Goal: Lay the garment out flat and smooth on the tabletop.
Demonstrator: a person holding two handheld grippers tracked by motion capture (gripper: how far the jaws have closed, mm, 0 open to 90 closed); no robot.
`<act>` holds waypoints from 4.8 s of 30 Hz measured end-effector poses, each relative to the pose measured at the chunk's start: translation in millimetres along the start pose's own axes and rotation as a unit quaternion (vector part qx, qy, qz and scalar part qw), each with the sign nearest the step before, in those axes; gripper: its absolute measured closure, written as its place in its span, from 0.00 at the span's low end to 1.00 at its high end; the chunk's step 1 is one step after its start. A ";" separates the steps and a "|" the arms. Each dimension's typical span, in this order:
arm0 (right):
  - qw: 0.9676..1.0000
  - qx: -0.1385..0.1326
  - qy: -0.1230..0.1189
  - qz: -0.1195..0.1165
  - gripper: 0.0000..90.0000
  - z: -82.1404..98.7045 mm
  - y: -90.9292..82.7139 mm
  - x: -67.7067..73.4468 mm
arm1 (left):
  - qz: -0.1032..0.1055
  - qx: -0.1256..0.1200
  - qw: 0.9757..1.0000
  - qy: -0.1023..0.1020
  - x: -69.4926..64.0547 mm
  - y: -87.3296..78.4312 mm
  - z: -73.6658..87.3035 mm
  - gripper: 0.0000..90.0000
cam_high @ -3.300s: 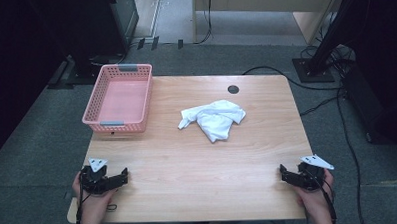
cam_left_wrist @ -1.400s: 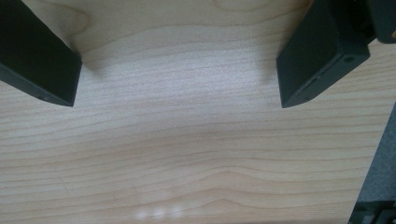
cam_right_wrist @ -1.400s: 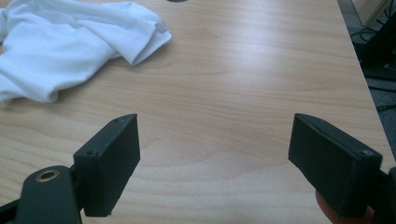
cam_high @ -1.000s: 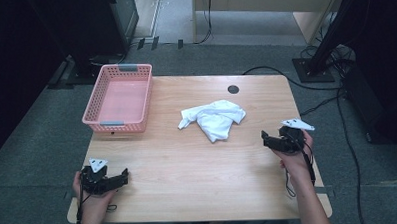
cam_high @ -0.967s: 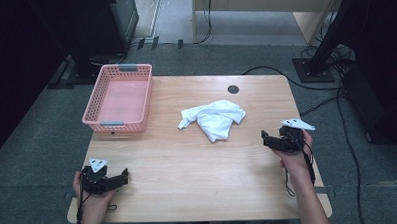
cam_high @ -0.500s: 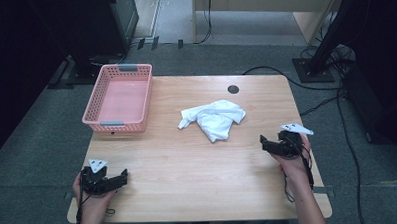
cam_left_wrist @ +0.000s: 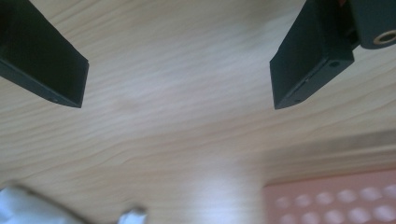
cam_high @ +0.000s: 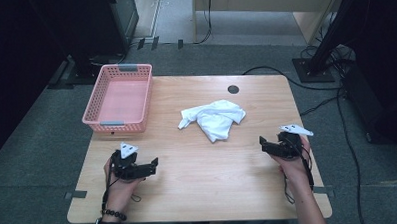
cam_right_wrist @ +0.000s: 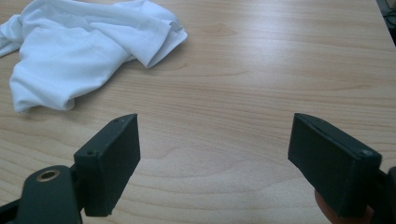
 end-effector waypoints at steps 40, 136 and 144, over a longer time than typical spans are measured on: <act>1.000 0.017 -0.013 -0.014 0.19 10.3 10.9 11.6 | -0.049 -0.004 0.999 0.021 -36.6 144.4 -71.7 0.61; 0.998 0.023 -0.025 -0.046 0.94 5.6 22.0 28.6 | 0.041 -0.007 0.999 0.027 -30.0 102.9 -34.8 0.94; 0.996 0.018 0.007 -0.087 0.65 -4.8 34.7 52.3 | 0.043 -0.008 0.999 0.027 -30.1 103.3 -34.9 0.93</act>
Point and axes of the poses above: each handheld gripper's, and its own axes: y roughly forward along the jaws, z roughly out of its underside, x roughly to its left, the point moved 1 cm from there along y, roughly forward along the jaws, and after that the axes turned 7 degrees about z, right-handed, at the moved point
